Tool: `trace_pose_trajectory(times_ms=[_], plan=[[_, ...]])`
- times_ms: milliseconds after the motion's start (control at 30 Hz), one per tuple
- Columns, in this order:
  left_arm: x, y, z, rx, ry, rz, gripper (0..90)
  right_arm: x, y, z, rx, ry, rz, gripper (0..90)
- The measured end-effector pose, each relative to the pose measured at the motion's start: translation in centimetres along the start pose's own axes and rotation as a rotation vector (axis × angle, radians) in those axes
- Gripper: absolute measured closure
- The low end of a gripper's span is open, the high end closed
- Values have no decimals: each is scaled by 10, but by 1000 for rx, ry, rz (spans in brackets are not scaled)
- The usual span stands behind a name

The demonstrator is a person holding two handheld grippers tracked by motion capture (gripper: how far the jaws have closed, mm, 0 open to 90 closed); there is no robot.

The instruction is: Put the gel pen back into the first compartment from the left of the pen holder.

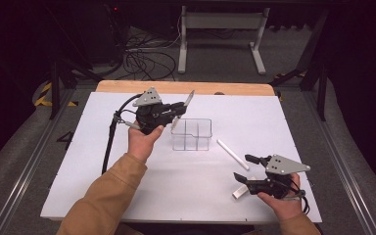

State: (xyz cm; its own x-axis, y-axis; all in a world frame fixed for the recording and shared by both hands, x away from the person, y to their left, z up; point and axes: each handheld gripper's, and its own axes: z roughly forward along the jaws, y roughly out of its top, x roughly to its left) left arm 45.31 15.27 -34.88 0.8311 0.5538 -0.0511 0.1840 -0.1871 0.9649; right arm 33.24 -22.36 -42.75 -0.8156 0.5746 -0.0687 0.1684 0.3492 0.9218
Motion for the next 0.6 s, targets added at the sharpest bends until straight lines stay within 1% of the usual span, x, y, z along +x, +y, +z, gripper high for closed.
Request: trace_pose_trajectory(times_ms=[300,400,467,567,600], plan=[[4,-2,16,-15,-6,-16,787,0,0,0,1,1,3,280],[5,-3,17,-12,-4,-13,787,-1,-1,0,3,1,4,280],[5,-4,17,-6,-4,-2,787,-1,-1,0,4,1,3,280],[7,-7,17,4,-16,6,787,-1,-1,-1,3,1,2,280],[7,-8,17,5,-19,0,787,-1,-1,-1,1,2,4,280]])
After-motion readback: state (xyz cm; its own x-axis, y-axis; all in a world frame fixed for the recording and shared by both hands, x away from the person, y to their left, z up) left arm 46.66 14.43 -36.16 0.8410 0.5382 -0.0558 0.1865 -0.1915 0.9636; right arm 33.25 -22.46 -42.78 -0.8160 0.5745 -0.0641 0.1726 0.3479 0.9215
